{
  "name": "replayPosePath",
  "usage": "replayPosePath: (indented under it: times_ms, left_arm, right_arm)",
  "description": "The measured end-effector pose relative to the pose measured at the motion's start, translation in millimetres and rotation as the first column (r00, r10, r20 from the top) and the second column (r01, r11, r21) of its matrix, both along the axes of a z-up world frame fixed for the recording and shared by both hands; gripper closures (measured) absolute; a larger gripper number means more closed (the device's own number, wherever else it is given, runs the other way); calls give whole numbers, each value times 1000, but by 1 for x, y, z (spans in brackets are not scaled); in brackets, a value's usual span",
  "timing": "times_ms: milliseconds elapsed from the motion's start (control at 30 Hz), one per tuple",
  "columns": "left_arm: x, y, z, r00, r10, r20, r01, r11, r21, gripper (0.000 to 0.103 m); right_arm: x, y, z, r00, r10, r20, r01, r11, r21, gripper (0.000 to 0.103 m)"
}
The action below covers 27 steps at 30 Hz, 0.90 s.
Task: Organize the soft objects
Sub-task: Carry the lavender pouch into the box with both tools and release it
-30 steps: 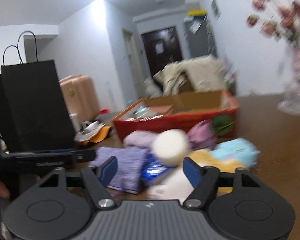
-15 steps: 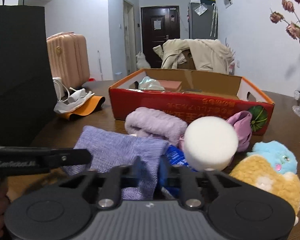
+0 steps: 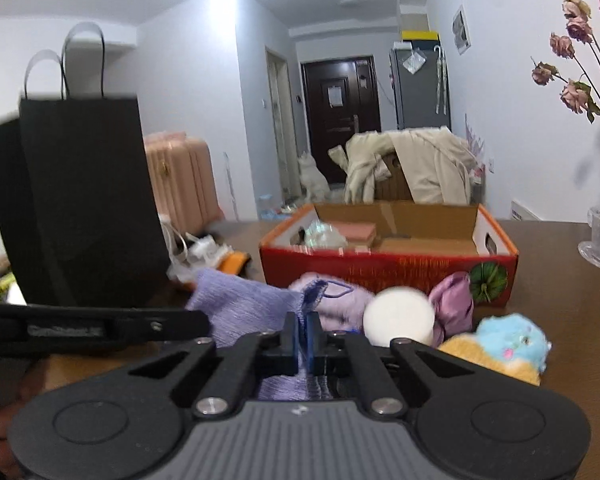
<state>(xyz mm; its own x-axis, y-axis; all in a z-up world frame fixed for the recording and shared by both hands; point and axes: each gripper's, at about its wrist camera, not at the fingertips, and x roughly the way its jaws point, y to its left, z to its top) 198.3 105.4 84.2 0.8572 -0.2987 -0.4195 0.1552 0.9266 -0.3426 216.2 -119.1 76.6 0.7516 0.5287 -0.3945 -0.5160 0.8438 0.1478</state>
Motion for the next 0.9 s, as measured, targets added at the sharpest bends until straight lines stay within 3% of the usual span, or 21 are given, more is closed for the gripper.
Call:
replayPosePath:
  times_ms: [133,267,400,567,633,700,767,900]
  left_arm:
    - [40,-6,38,999,2,36,-2,1000,7,96]
    - [104,-2,69,997,51,60,-53,998,37,96]
    - [169,6,66,995,96,37,-98,995,36,96]
    - [237,15,17,979,181,-97,-168,977,128,96]
    - [251,14,-6,968,214,-132,-187,963,194,96]
    - [257,17,-26,962,217,-163,-182,962,202,95]
    - [254,17,-35,966,225,-127,-193,954,228,94]
    - [246,14,-34,973,196,-118,-165,958,235,92]
  right_arm:
    - [28,-9,33,999,39,26,-40,999,35,99]
    - [97,0,75,996,77,54,-78,996,31,100]
    - [177,28,86,994,107,12,-107,994,23,100]
    - [267,63,35,977,60,-204,-61,998,-2,100]
    - [288,71,8,963,24,-267,-36,999,-41,100]
    - [302,74,-14,939,-3,-344,-12,999,-43,99]
    - [310,71,-33,912,-16,-411,2,999,-34,95]
    - [309,71,-49,890,-35,-455,11,998,-55,94]
